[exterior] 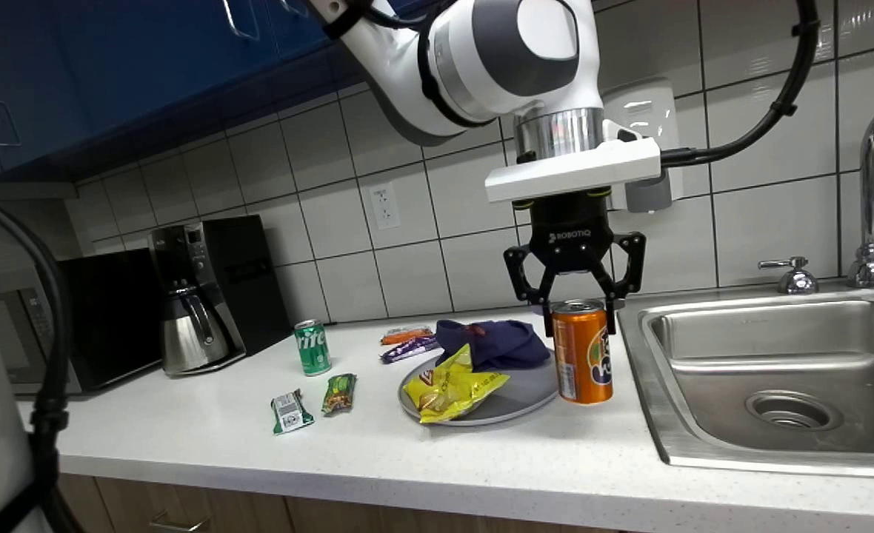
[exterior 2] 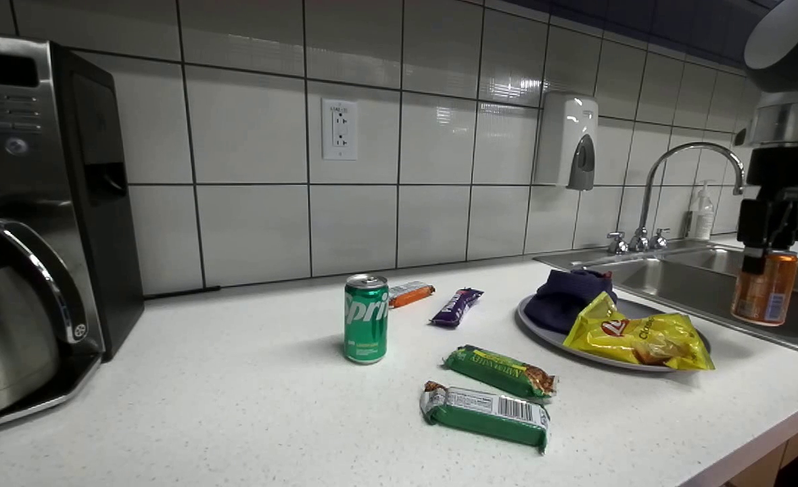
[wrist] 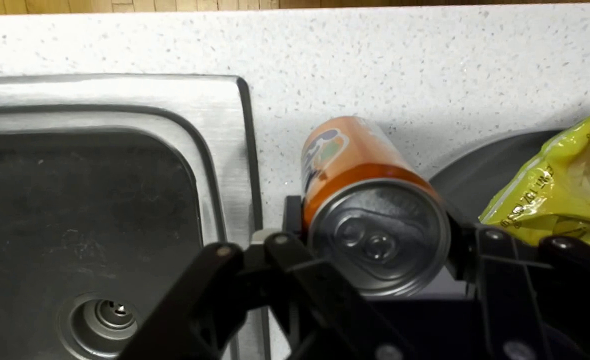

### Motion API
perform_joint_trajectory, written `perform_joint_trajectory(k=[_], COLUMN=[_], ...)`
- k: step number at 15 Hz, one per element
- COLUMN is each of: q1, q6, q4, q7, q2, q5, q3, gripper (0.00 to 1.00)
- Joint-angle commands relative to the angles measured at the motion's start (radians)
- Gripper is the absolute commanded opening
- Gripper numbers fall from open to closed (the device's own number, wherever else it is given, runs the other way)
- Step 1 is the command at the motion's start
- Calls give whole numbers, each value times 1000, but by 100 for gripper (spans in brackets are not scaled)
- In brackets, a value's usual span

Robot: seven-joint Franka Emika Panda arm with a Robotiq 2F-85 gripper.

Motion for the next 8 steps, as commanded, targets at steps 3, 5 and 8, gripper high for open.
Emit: perform_joint_trajectory(k=[3, 5, 8], q1=[-16, -18, -23], q6=[15, 19, 31], q4=[-20, -22, -23], q7=[20, 24, 27], q2=[5, 19, 42], q5=[-38, -55, -81], q3=[6, 6, 2], gripper=[38, 38, 38])
